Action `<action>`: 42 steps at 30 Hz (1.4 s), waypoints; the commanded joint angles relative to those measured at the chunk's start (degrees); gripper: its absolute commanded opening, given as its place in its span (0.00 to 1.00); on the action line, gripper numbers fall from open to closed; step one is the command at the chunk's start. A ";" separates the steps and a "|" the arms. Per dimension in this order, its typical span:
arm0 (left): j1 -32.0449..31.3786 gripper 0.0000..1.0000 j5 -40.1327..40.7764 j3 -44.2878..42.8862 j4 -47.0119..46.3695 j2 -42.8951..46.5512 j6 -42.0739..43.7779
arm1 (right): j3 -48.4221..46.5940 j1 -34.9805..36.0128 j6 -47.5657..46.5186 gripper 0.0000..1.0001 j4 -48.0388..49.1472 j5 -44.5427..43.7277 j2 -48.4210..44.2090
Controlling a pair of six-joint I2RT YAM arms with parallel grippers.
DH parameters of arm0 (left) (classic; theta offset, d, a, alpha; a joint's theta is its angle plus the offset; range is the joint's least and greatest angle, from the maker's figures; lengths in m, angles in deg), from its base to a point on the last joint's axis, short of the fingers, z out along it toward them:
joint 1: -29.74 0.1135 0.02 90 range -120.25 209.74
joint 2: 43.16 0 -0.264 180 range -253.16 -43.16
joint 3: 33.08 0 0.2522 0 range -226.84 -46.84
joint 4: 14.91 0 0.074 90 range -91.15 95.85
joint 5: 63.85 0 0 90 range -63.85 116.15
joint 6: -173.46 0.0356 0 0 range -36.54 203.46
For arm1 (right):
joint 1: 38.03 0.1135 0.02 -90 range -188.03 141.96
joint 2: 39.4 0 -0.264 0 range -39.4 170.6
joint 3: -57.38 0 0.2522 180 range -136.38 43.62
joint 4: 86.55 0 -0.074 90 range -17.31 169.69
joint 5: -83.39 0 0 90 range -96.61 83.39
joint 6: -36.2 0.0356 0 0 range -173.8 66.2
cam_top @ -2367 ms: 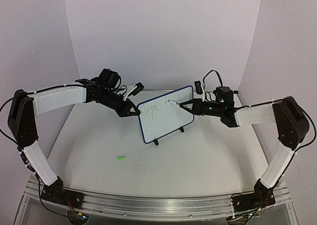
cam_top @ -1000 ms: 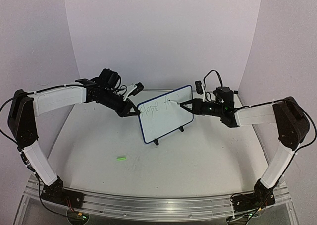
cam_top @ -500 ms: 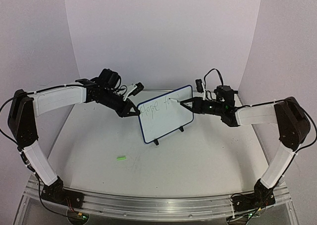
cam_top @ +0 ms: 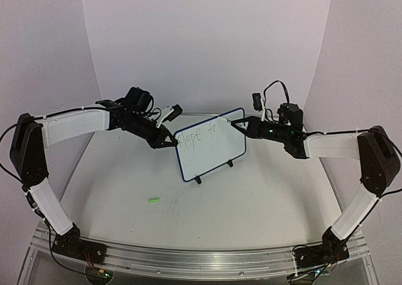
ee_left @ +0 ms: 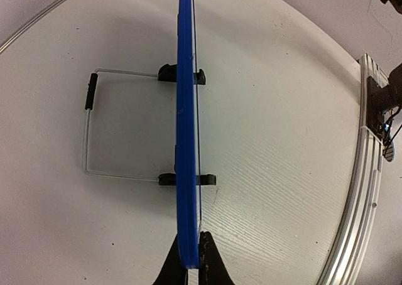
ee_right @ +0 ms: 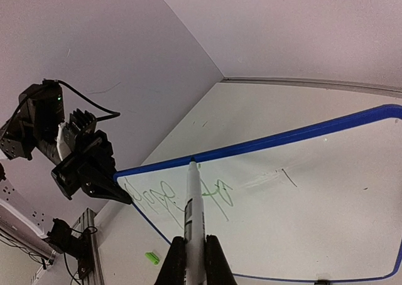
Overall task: Write a sentence on the whiteboard
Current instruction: Write on the whiteboard with the whiteboard marker without the cap.
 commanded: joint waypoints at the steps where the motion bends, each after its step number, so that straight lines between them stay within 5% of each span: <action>1: -0.24 0.00 2.52 -0.69 2.51 -1.82 1.68 | -0.33 -0.28 -0.22 0.00 1.40 0.39 1.28; 42: -0.24 0.00 2.52 -0.74 2.49 -1.87 1.71 | 3.04 -0.28 -0.24 0.00 -0.44 -3.20 3.04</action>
